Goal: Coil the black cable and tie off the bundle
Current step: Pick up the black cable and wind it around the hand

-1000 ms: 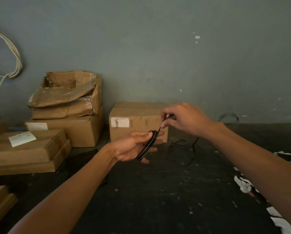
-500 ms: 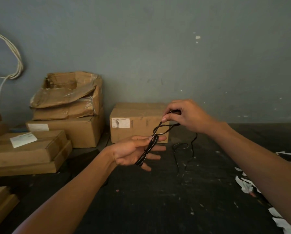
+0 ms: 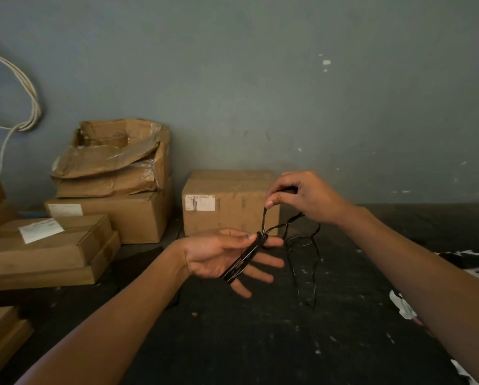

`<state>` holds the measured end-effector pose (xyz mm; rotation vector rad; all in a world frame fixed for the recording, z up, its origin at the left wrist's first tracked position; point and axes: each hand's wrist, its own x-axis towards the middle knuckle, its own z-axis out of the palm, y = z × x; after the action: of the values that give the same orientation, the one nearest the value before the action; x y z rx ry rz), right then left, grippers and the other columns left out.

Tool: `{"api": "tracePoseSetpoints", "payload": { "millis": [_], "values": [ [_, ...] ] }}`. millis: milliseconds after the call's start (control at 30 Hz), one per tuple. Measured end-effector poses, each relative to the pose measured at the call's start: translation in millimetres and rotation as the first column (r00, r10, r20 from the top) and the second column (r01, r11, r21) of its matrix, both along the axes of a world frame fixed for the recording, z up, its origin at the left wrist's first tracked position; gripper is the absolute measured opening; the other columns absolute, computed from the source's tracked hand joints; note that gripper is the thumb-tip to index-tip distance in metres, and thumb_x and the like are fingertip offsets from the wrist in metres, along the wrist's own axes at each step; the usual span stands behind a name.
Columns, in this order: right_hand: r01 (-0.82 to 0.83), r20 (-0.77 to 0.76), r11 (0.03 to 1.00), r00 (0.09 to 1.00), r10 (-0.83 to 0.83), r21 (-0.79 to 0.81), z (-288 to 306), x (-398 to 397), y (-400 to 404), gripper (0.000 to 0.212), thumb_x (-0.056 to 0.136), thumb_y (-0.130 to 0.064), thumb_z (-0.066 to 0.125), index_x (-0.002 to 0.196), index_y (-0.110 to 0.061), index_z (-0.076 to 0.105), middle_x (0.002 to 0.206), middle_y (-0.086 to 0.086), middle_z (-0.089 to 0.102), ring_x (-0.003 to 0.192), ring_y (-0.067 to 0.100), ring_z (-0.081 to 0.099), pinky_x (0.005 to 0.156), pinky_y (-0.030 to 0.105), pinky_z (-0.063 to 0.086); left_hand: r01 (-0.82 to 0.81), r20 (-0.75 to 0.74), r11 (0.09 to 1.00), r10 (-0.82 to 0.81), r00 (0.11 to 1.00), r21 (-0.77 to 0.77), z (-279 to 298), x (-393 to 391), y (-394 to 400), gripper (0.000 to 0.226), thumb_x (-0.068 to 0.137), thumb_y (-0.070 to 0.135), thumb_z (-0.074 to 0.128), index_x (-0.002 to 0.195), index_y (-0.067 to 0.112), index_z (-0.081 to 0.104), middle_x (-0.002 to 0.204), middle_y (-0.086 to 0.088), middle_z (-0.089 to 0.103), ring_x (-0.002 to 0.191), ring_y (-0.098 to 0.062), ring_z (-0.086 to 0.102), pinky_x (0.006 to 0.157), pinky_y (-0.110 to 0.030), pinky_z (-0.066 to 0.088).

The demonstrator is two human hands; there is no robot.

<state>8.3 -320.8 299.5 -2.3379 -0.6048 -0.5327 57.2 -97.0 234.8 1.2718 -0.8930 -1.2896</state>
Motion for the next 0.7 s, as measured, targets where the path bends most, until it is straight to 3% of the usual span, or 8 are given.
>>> {"api": "tracePoseSetpoints", "payload": {
  "millis": [167, 267, 333, 400, 500, 600, 633, 700],
  "values": [
    [-0.026, -0.062, 0.986, 0.997, 0.037, 0.163, -19, 5, -3, 0.008, 0.089, -0.021, 0.067, 0.088, -0.028, 0.071, 0.086, -0.010, 0.071, 0.087, 0.008, 0.067, 0.083, 0.029, 0.052, 0.055, -0.083, 0.986, -0.069, 0.994, -0.156, 8, -3, 1, 0.051, 0.096, 0.033, 0.052, 0.145, 0.023, 0.043, 0.154, -0.018, 0.036, 0.142, -0.047, 0.025, 0.104, -0.069, 0.026],
    [-0.072, -0.107, 0.960, 0.989, 0.104, 0.269, -46, 4, 2, 0.014, 0.092, -0.029, 0.057, 0.094, -0.024, 0.070, 0.088, -0.011, 0.071, 0.087, 0.001, 0.067, 0.080, 0.021, 0.050, 0.077, -0.124, 0.968, -0.109, 0.986, -0.239, 13, -4, -2, 0.053, 0.097, 0.033, 0.050, 0.148, 0.025, 0.038, 0.152, -0.019, 0.037, 0.141, -0.047, 0.028, 0.105, -0.070, 0.024],
    [-0.140, -0.123, 0.929, 0.974, 0.192, 0.343, -67, 3, 8, 0.022, 0.093, -0.037, 0.058, 0.102, -0.020, 0.070, 0.099, -0.001, 0.073, 0.098, 0.015, 0.069, 0.086, 0.032, 0.055, 0.069, -0.127, 0.958, -0.108, 0.986, -0.277, 16, -4, -5, 0.053, 0.097, 0.035, 0.050, 0.148, 0.026, 0.037, 0.150, -0.019, 0.041, 0.137, -0.046, 0.038, 0.104, -0.070, 0.025],
    [-0.197, -0.068, 0.927, 0.971, 0.230, 0.319, -86, 2, 14, 0.021, 0.094, -0.020, 0.059, 0.109, -0.007, 0.066, 0.106, 0.011, 0.070, 0.105, 0.025, 0.068, 0.090, 0.042, 0.056, 0.044, -0.131, 0.953, -0.087, 0.988, -0.300, 18, -4, -9, 0.052, 0.097, 0.035, 0.051, 0.147, 0.027, 0.039, 0.147, -0.018, 0.046, 0.133, -0.044, 0.043, 0.103, -0.070, 0.026],
    [-0.194, -0.013, 0.926, 0.978, 0.209, 0.323, -105, 0, 25, 0.024, 0.095, 0.006, 0.053, 0.116, -0.001, 0.062, 0.110, 0.008, 0.067, 0.109, 0.015, 0.067, 0.087, 0.031, 0.058, 0.011, -0.162, 0.944, -0.068, 0.984, -0.330, 18, -2, -13, 0.051, 0.097, 0.035, 0.051, 0.146, 0.028, 0.041, 0.145, -0.018, 0.049, 0.131, -0.043, 0.047, 0.102, -0.070, 0.026],
    [-0.167, -0.018, 0.917, 0.982, 0.186, 0.361, -113, 5, 28, 0.015, 0.097, 0.007, 0.048, 0.106, 0.012, 0.059, 0.095, 0.029, 0.063, 0.092, 0.038, 0.065, 0.076, 0.044, 0.057, -0.016, -0.179, 0.929, -0.055, 0.982, -0.369, 16, 1, -14, 0.050, 0.098, 0.035, 0.049, 0.146, 0.028, 0.040, 0.145, -0.019, 0.049, 0.131, -0.043, 0.047, 0.101, -0.070, 0.027],
    [-0.153, -0.037, 0.910, 0.983, 0.182, 0.386, -112, 6, 28, 0.016, 0.099, 0.006, 0.045, 0.105, 0.012, 0.058, 0.095, 0.032, 0.061, 0.090, 0.038, 0.064, 0.076, 0.042, 0.057, -0.016, -0.188, 0.923, -0.061, 0.980, -0.384, 16, 1, -14, 0.050, 0.098, 0.035, 0.048, 0.147, 0.028, 0.040, 0.146, -0.019, 0.048, 0.132, -0.043, 0.047, 0.101, -0.070, 0.028],
    [-0.084, -0.100, 0.928, 0.987, 0.128, 0.362, -109, 5, 27, 0.021, 0.103, -0.007, 0.043, 0.112, 0.003, 0.060, 0.098, 0.022, 0.066, 0.092, 0.028, 0.066, 0.078, 0.041, 0.057, -0.005, -0.207, 0.899, -0.095, 0.974, -0.437, 19, 3, -15, 0.049, 0.100, 0.033, 0.045, 0.147, 0.027, 0.039, 0.148, -0.020, 0.045, 0.133, -0.045, 0.044, 0.102, -0.070, 0.029]
  ]
}}
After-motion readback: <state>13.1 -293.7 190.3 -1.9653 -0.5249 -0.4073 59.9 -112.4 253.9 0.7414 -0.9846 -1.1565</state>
